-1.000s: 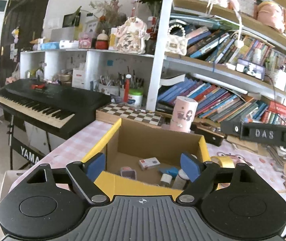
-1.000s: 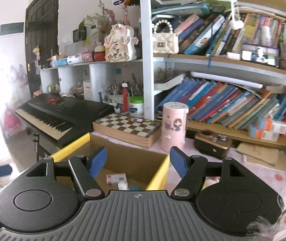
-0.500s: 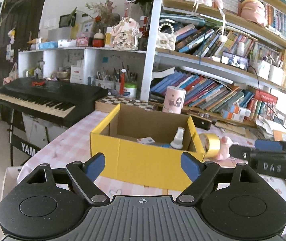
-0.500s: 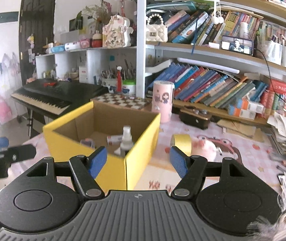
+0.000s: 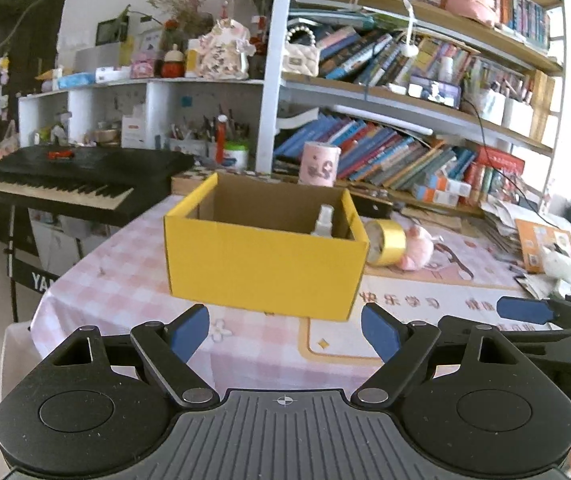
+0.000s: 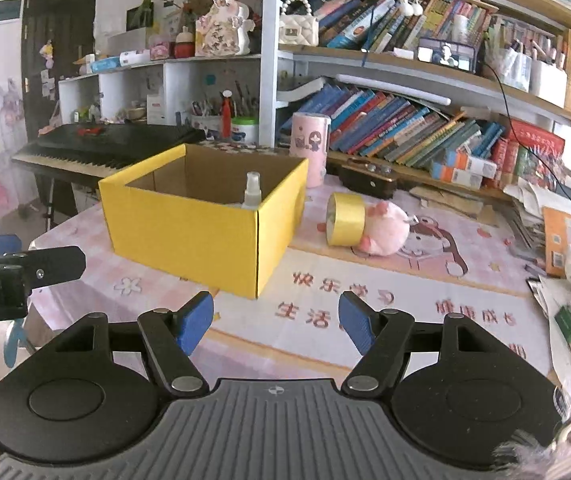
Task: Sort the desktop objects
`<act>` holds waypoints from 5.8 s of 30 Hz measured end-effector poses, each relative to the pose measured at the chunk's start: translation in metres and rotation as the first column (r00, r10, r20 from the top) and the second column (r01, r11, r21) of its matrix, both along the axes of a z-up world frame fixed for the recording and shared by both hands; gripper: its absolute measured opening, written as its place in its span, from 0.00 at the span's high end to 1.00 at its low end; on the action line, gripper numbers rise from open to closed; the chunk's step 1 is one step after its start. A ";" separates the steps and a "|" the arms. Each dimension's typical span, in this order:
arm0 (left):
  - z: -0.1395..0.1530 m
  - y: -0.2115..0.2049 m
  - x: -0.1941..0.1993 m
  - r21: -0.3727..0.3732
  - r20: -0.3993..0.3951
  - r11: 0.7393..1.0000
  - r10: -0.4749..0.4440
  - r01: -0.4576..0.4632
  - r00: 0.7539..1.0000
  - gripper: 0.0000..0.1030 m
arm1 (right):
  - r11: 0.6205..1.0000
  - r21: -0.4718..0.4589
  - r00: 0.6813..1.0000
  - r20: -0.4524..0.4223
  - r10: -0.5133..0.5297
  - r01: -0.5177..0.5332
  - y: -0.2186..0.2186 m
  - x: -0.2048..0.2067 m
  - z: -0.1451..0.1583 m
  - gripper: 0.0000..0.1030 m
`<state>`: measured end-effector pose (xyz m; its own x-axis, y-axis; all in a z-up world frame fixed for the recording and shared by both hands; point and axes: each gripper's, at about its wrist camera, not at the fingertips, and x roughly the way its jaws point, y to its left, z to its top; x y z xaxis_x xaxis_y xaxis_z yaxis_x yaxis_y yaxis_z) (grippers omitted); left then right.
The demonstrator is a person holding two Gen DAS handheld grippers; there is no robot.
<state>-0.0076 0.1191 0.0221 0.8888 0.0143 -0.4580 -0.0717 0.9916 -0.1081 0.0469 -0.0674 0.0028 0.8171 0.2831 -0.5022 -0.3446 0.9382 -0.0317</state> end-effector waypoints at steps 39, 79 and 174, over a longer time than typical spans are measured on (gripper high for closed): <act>-0.018 -0.095 0.073 0.000 -0.099 0.972 -0.235 0.236 0.967 0.13 | 0.982 -0.029 0.974 -0.123 -0.190 0.188 -0.091 0.035 -0.017 0.29; -0.022 -0.210 0.239 0.193 -0.091 0.981 0.006 0.012 0.996 0.20 | 0.998 0.042 0.988 -0.148 -0.043 0.050 -0.201 0.188 -0.021 0.28; 0.012 -0.105 0.115 -0.160 -0.088 0.966 -0.218 0.202 0.972 0.62 | 0.998 0.053 0.971 -0.237 0.028 -0.016 -0.114 0.120 0.002 0.41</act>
<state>0.1077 0.0137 0.0338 0.8117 -0.2433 -0.5310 0.1178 0.9586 -0.2591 0.1668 -0.1817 0.0052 0.6696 0.3297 -0.6656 -0.3574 0.9285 0.1004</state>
